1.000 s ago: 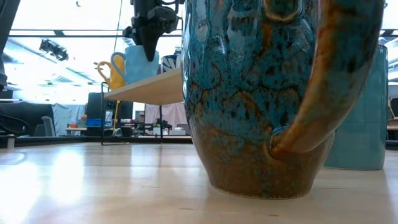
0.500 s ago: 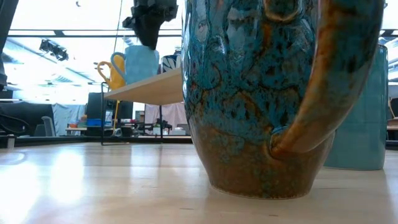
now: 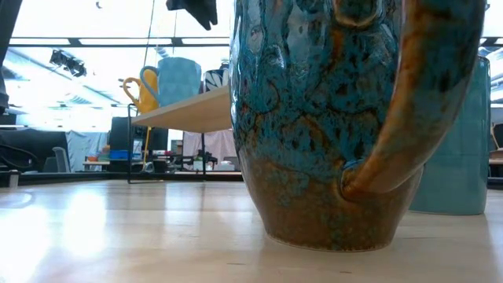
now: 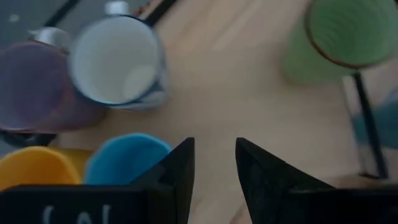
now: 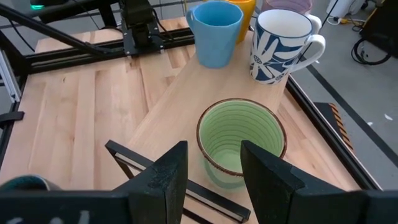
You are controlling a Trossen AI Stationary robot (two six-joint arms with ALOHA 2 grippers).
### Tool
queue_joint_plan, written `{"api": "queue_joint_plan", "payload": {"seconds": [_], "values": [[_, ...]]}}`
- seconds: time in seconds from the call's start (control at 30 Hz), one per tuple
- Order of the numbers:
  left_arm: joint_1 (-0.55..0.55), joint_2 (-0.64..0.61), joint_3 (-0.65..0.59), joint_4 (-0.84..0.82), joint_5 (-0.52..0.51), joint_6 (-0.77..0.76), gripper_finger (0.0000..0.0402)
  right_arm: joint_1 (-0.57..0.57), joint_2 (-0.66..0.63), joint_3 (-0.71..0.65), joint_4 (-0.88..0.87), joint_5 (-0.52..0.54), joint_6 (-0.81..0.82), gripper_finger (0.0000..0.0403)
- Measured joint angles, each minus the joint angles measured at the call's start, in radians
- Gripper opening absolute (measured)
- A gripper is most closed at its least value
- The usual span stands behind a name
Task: Place coffee mugs
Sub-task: Put the brown mug on the shelf
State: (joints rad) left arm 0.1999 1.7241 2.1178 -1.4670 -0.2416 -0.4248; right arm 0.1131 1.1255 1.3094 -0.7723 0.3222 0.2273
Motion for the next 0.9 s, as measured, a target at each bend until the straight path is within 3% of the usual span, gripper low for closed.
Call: {"api": "queue_joint_plan", "payload": {"seconds": [0.37,0.73,0.9], "values": [[-0.121,0.002,-0.048,0.019,0.12,0.044,0.0123,0.0,0.0,0.0,0.0,-0.003,-0.021,0.0154],[-0.284,0.006,-0.048,0.139,0.124,0.016,0.0123,0.0,0.0,0.0,-0.002,-0.003,-0.045,0.0154],[-0.347,0.029,-0.048,0.2,0.125,-0.07,0.0123,0.0,0.0,0.0,-0.014,-0.003,-0.047,0.0154]]}}
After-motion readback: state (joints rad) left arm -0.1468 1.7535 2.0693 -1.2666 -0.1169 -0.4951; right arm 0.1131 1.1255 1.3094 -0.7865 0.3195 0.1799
